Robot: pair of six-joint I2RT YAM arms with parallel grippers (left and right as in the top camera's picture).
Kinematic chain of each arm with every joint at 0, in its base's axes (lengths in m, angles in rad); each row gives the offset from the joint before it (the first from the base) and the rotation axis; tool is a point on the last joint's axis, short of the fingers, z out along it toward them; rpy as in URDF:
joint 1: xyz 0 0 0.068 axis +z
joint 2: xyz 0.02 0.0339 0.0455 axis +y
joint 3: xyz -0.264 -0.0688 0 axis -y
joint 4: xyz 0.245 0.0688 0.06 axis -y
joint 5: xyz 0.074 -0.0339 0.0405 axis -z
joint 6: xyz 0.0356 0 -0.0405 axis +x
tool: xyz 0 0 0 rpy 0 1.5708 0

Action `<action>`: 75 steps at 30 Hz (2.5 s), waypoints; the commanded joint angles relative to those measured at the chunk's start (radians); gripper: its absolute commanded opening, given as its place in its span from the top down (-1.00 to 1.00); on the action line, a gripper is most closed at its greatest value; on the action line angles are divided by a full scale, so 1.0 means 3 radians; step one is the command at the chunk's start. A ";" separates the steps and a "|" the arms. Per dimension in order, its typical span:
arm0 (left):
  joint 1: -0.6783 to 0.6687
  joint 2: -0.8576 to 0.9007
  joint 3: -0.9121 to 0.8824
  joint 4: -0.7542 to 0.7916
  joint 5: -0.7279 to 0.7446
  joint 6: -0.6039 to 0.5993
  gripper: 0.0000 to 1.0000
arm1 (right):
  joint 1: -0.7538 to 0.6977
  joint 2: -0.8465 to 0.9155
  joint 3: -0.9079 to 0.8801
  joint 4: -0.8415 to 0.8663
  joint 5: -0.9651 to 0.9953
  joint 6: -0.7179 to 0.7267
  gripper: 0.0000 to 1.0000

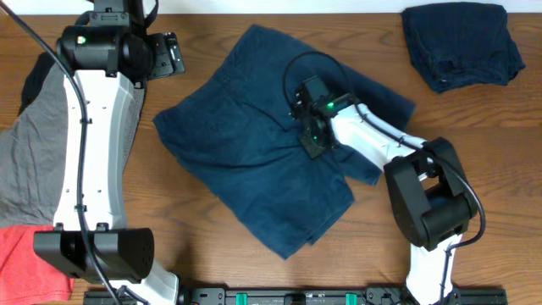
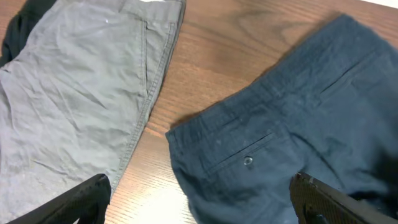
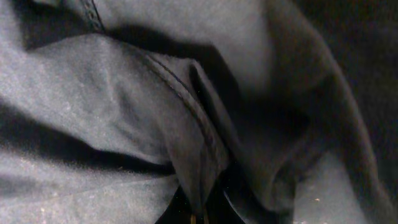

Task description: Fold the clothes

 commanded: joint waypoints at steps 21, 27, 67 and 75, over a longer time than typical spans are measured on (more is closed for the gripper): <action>0.0014 0.0738 -0.0022 0.0006 -0.0037 0.0314 -0.86 | -0.0758 0.0264 0.0025 0.2167 -0.0140 -0.1445 0.36; 0.0014 0.0810 -0.0020 0.0051 -0.0037 0.0507 -0.86 | -0.0699 -0.0464 0.0028 0.1887 -0.0146 -0.0385 -0.56; 0.0013 0.0281 -0.1890 0.1106 0.0468 0.0151 -0.77 | -0.0609 -0.2272 -0.1231 -0.0810 -0.0470 0.2316 -0.51; -0.0037 0.0632 -0.1951 0.1275 0.0464 -0.0788 -0.63 | -0.0607 -0.2272 -0.1420 -0.0721 -0.0336 0.2739 -0.31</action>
